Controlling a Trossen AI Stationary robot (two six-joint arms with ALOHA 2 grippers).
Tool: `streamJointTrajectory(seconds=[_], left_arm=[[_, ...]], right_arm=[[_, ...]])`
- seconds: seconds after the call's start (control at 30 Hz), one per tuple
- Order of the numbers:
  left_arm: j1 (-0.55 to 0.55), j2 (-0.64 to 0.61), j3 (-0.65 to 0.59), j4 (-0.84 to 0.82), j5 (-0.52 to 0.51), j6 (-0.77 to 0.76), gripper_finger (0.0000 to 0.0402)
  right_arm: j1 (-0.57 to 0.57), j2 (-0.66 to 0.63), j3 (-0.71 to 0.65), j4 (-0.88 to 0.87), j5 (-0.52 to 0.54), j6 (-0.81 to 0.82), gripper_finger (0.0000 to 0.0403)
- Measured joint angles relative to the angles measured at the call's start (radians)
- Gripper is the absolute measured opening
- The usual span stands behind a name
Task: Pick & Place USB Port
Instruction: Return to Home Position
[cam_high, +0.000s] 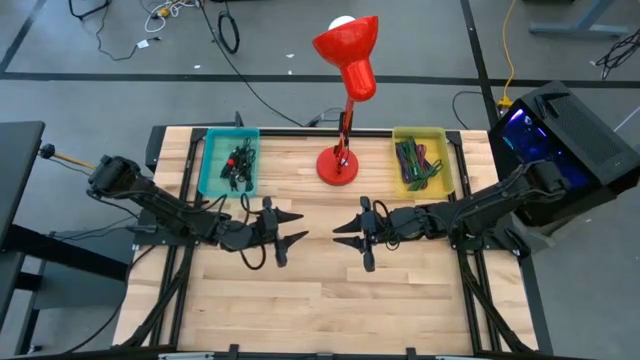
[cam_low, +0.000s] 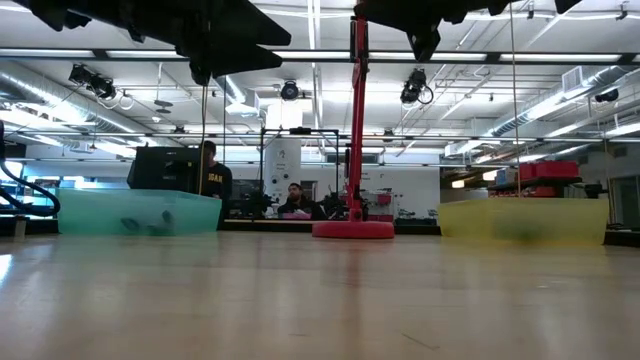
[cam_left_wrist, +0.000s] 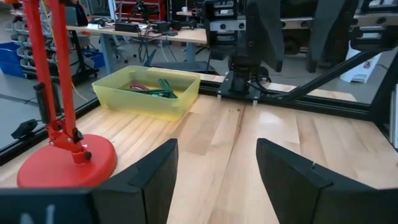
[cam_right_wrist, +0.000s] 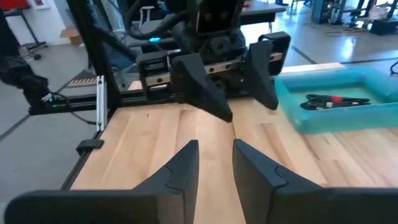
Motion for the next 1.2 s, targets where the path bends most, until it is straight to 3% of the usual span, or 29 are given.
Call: streamJointTrajectory(seconds=[0.2, 0.37, 0.6, 0.97, 1.2], left_arm=[[-0.019, -0.083, -0.002, -0.008, 0.010, 0.000, 0.0222], [-0.039, -0.228, -0.055, 0.001, 0.008, 0.000, 0.0222], [-0.039, -0.445, -0.249, 0.053, 0.007, 0.000, 0.0222], [-0.003, -0.732, -0.542, 0.054, 0.008, 0.000, 0.0222], [0.056, -0.840, -0.578, -0.081, -0.001, -0.004, 0.0222]], right_arm=[[-0.001, -0.016, 0.000, -0.004, -0.001, 0.000, 0.0100], [-0.008, -0.096, -0.054, 0.015, 0.000, 0.000, 0.0100], [-0.006, -0.225, -0.265, 0.177, -0.001, 0.000, 0.0100], [-0.007, -0.483, -0.569, 0.183, -0.001, 0.000, 0.0100], [-0.018, -0.692, -0.706, 0.166, -0.014, 0.000, 0.0100]])
